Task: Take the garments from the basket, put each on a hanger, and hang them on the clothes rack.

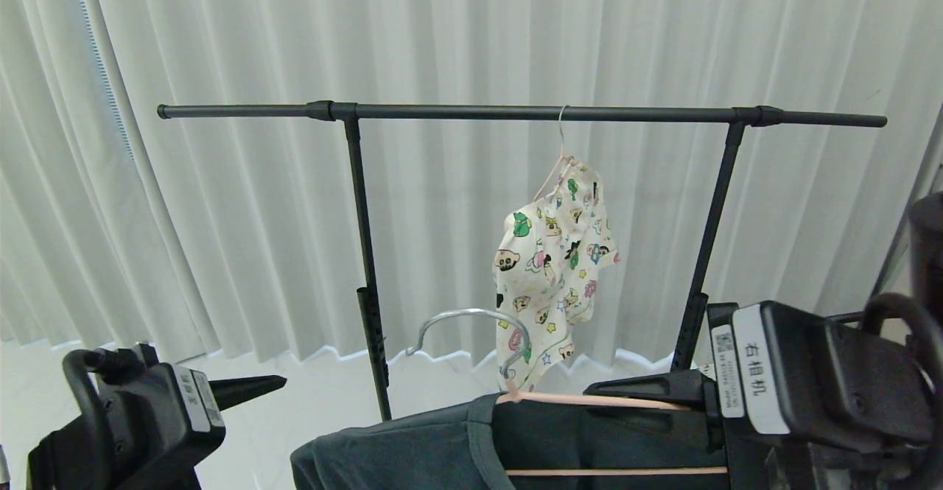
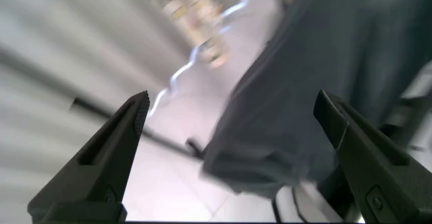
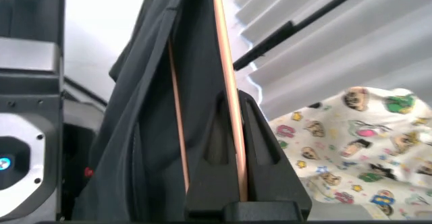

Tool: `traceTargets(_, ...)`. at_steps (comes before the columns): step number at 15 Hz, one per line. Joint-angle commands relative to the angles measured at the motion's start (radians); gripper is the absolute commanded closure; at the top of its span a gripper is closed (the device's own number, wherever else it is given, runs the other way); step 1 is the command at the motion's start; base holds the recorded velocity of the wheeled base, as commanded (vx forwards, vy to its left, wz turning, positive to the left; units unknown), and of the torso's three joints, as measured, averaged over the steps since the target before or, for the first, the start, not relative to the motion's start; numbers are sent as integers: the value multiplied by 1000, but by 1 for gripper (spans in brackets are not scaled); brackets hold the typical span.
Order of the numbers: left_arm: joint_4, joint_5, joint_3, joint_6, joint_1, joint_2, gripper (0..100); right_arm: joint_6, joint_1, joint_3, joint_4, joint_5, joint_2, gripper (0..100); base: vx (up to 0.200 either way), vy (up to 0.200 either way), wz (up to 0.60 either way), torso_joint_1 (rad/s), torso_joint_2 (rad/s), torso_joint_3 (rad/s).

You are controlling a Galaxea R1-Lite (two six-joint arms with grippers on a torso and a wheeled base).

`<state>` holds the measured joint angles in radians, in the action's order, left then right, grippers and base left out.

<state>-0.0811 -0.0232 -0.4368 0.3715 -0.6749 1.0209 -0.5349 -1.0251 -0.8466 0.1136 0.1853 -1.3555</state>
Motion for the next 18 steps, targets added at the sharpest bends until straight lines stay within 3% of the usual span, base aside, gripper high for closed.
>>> traceTargets(1,0,5,70,0,153,2,0,1,8,-2,1,3,39,100,0,0,0,0,0,0)
traceTargets(5,0,88,122,-51,261,4,0,3,7,-5,1,16,69,100,0,0,0,0,0,0)
traceTargets(11,0,178,119,-55,264,-2,0,3,-6,-6,3,25,81,100,0,0,0,0,0,0)
traceTargets(17,-3,180,113,-91,268,-8,0,3,-4,-2,0,25,95,100,0,0,0,0,0,0)
traceTargets(18,-16,178,113,-102,268,-13,100,3,-4,1,0,22,96,100,0,0,0,0,0,0)
